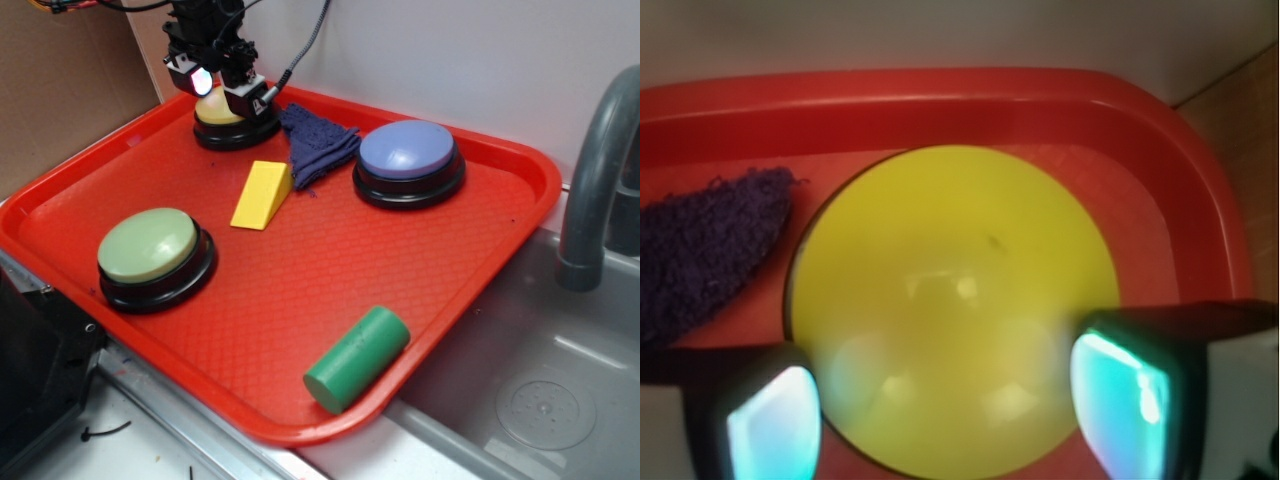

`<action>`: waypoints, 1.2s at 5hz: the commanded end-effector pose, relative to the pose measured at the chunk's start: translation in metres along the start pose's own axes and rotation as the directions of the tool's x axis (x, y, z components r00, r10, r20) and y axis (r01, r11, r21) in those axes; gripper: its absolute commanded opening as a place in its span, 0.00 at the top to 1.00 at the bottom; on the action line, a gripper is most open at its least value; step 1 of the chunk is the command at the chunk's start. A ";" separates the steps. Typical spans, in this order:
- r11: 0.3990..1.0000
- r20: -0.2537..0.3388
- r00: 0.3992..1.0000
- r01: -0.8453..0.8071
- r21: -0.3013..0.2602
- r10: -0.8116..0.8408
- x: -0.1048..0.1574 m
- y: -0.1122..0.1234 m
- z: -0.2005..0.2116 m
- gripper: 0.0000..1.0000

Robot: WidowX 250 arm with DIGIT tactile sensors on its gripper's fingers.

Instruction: Push the yellow button.

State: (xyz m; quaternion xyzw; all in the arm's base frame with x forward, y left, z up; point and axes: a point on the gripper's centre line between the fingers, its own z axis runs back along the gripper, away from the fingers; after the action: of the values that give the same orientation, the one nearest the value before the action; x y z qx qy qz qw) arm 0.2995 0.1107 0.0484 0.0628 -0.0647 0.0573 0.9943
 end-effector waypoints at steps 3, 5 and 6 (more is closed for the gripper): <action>0.996 -0.020 0.996 -0.090 -0.007 0.090 -0.008 0.027 0.058 0.00; 0.995 -0.005 0.995 -0.102 0.002 0.102 -0.013 0.030 0.074 0.00; 0.994 0.017 0.994 -0.111 0.007 0.111 -0.017 0.030 0.086 0.00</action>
State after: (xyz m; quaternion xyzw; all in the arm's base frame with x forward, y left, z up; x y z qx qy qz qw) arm 0.2643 0.1198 0.1138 0.0542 -0.0452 0.1078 0.9917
